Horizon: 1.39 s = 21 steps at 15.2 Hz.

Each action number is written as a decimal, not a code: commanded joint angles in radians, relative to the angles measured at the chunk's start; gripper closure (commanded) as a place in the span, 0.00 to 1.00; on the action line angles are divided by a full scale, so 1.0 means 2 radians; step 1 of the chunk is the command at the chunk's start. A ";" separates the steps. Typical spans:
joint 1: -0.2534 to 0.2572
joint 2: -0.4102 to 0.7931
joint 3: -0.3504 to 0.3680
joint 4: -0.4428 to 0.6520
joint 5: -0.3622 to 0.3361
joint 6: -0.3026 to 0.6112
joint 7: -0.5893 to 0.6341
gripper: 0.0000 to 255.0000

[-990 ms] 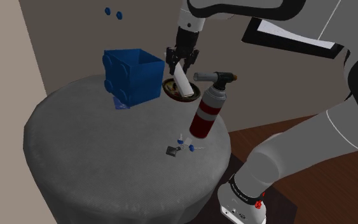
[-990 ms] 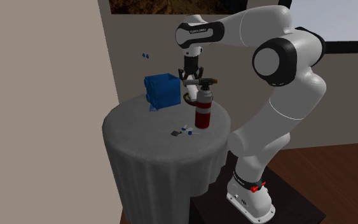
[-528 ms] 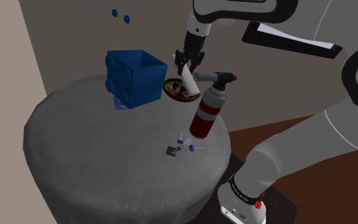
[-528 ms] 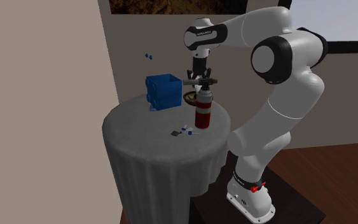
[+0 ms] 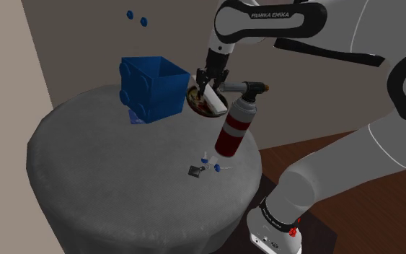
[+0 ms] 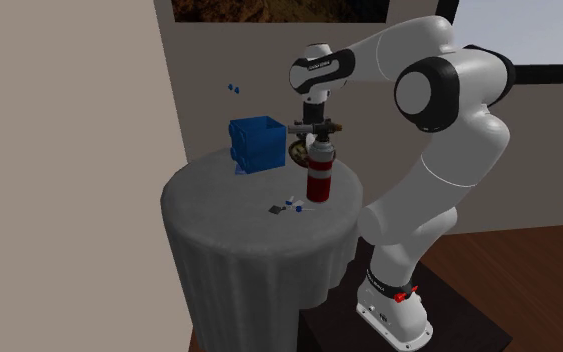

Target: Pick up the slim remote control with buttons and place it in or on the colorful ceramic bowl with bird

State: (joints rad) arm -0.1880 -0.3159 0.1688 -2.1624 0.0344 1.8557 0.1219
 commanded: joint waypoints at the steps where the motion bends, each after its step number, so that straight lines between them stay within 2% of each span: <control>1: 0.000 0.000 0.001 -0.014 0.000 0.014 0.000 1.00; 10: 0.000 0.001 0.001 -0.022 0.000 0.023 0.000 1.00; 11: 0.001 0.001 0.001 -0.021 0.000 0.022 0.001 0.00; 16: 0.000 0.001 0.001 -0.022 0.000 0.023 0.000 0.00; 20: 0.000 -0.003 -0.001 0.038 0.000 -0.041 0.000 0.00; 21: 0.000 -0.003 -0.001 0.038 0.000 -0.041 0.000 0.00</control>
State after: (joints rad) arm -0.1889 -0.3224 0.1667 -2.1038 0.0342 1.7923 0.1209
